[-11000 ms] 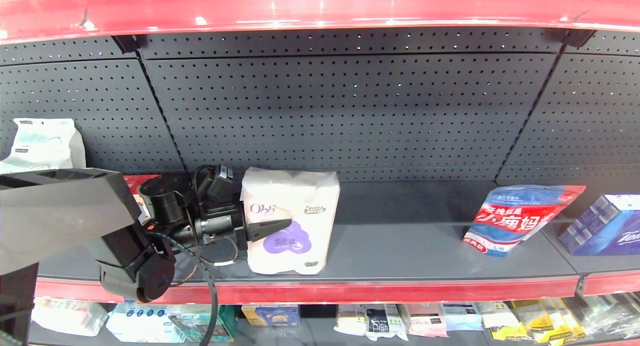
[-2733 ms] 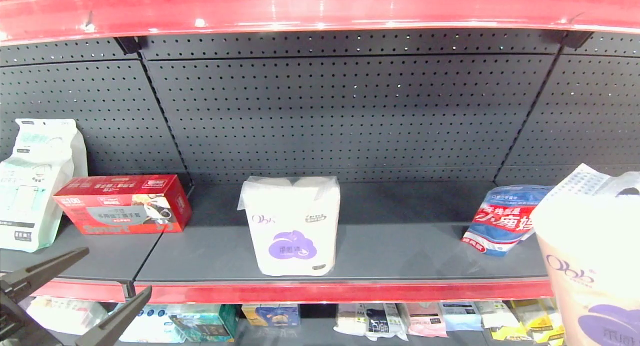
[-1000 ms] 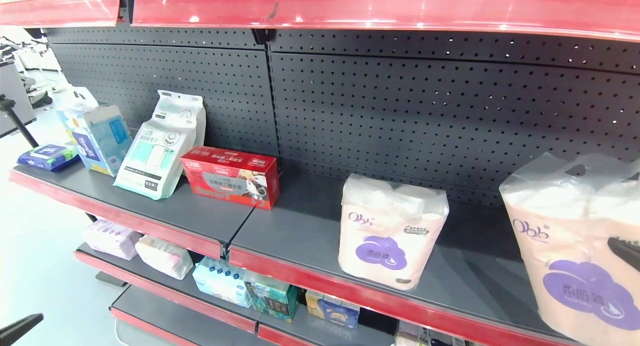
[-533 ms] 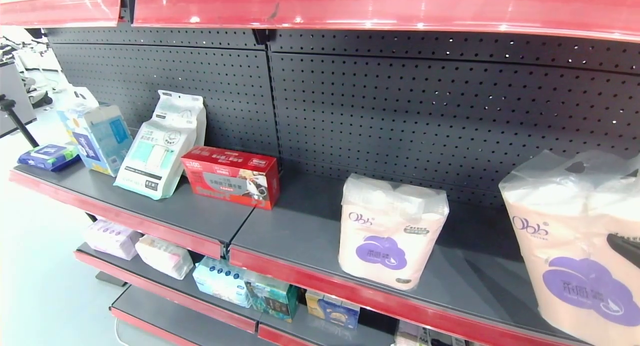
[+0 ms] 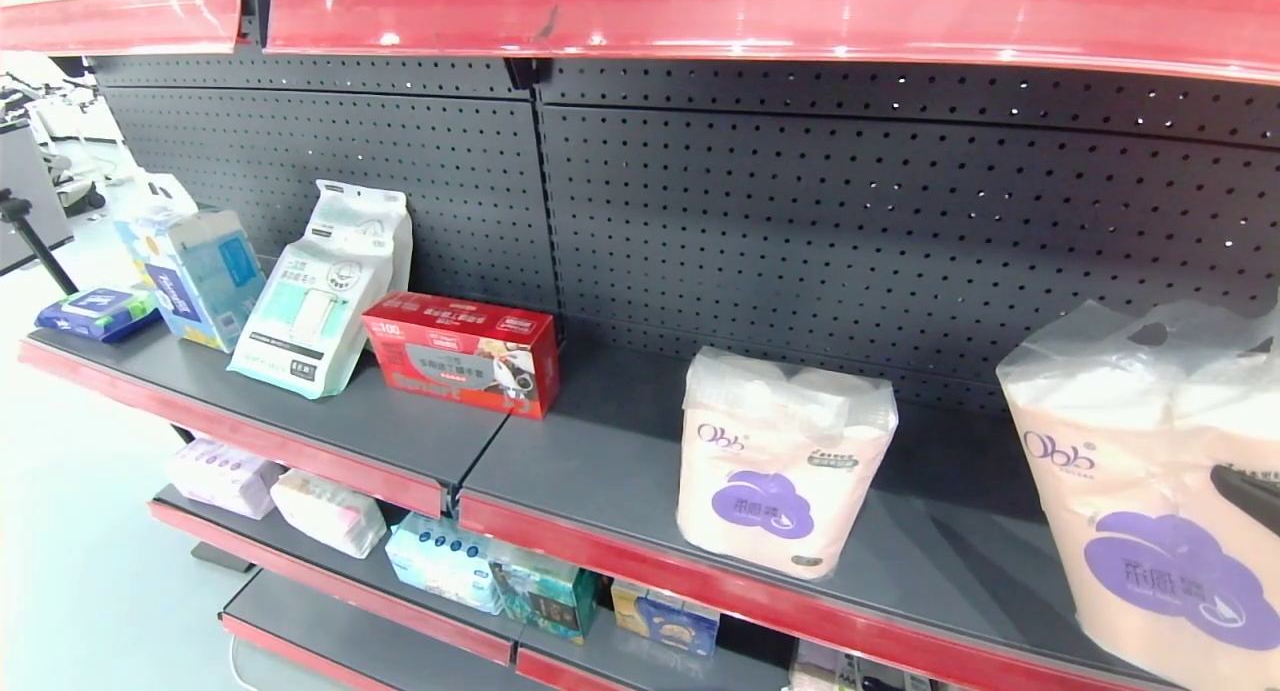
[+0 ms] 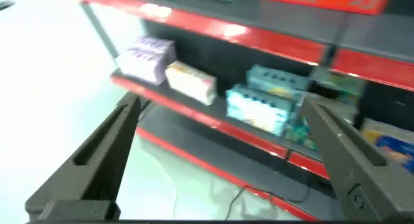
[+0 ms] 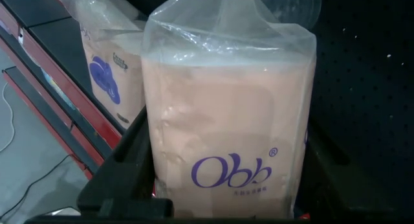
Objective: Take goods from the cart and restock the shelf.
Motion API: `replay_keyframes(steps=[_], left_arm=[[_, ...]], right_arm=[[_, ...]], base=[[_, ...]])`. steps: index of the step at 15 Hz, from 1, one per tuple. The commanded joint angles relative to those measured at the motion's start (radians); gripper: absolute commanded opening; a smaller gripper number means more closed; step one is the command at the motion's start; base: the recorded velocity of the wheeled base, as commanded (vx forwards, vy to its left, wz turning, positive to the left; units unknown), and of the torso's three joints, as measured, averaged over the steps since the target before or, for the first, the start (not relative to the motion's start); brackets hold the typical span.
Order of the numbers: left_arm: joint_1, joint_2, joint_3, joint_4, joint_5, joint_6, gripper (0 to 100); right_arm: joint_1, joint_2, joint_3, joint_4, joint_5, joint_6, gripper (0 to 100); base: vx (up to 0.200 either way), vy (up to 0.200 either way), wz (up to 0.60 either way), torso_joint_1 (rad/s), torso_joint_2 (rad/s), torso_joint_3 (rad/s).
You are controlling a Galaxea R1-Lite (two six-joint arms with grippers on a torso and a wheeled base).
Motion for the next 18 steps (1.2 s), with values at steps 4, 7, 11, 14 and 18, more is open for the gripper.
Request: replay_keyframes(steps=[4,7,11,14,18], left_arm=[[0.093,-0.041,0.009,-0.007,-0.082,-0.065,100],[0.093,-0.041,0.055,-0.09,-0.223,-0.097,100],[-0.053,-0.055,0.084,-0.125,-0.281,-0.043,100],[-0.03,-0.089,0.084,-0.125,-0.273,-0.051,100],[-0.053,-0.139,0.084,-0.124,-0.278,-0.05,100]], right_arm=[[0.001,0.002,0.001,0.0,0.001,-0.001,0],[0.001,0.008,-0.001,-0.002,0.001,0.001,0],[-0.006,0.014,-0.002,-0.002,0.001,-0.001,0],[-0.006,0.014,-0.001,-0.002,-0.001,-0.001,0],[-0.006,0.016,-0.004,-0.002,-0.002,-0.001,0]], base=[[0.0,0.0,0.0,0.0,0.0,0.0],[0.0,0.0,0.0,0.0,0.0,0.0],[0.0,0.0,0.0,0.0,0.0,0.0],[0.0,0.0,0.0,0.0,0.0,0.0],[0.0,0.0,0.0,0.0,0.0,0.0]])
